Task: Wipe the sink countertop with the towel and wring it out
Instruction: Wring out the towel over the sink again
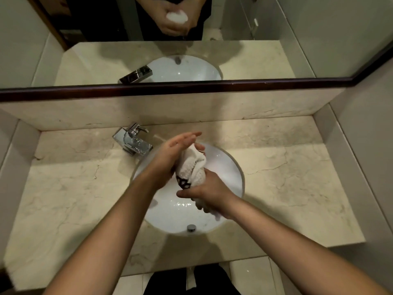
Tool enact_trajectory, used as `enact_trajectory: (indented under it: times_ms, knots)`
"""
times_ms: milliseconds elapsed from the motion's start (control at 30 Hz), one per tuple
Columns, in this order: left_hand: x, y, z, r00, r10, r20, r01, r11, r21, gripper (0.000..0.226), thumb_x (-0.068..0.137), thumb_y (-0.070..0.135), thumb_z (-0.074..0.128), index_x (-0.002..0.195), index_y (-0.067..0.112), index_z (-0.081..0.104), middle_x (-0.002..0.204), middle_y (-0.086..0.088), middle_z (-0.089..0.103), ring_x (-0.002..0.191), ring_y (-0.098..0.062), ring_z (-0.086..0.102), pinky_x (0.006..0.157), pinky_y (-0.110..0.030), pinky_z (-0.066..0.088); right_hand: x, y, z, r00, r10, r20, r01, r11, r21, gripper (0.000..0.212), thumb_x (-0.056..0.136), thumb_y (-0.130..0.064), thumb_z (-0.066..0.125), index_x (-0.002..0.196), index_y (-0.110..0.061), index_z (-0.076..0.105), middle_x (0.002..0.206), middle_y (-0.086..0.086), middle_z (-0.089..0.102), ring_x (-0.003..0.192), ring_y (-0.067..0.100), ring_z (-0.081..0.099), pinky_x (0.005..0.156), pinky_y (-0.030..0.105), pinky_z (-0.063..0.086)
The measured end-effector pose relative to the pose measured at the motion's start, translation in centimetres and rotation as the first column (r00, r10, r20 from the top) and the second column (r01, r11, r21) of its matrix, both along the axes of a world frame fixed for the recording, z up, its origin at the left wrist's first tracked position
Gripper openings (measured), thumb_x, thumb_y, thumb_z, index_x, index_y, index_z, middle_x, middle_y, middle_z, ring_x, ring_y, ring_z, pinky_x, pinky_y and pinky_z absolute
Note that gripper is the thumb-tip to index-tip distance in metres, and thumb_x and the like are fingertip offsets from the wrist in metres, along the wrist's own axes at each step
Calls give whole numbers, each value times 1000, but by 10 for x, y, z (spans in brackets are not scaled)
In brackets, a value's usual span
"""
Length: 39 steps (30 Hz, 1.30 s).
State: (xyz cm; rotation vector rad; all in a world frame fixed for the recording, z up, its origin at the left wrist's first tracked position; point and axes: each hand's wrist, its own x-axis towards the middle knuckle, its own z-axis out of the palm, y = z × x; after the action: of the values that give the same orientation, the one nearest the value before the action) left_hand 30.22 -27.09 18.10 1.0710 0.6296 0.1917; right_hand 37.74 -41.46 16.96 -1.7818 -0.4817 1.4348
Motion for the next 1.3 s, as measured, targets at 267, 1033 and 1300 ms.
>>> enact_trajectory:
  times_ms: [267,1033,1300]
  knots:
    - [-4,6,34,678,-358,642,636,724,-268,81,89,16,76,157,4,33,134,-29,59,132,-46,54,108,-63,45,17,-20,43,734,305,-607,-204,951,232,55,62,-25,95,98,-8,57,77,14,55,54,20,57,45,24,48]
    - [-5,-41,14,967,253,36,-244,873,422,9,83,12,68,90,8,64,77,-17,67,67,-21,68,66,-29,55,-12,-15,15,970,28,243,-34,999,21,68,62,-21,88,117,-31,50,91,-2,74,72,20,75,68,46,64]
    - [10,-37,-42,873,457,-170,-310,790,530,33,94,8,58,111,28,78,108,4,76,96,-18,72,90,-40,59,-30,8,-24,897,-6,443,59,993,-105,65,75,-42,80,124,-23,41,82,-10,63,74,21,67,58,32,45]
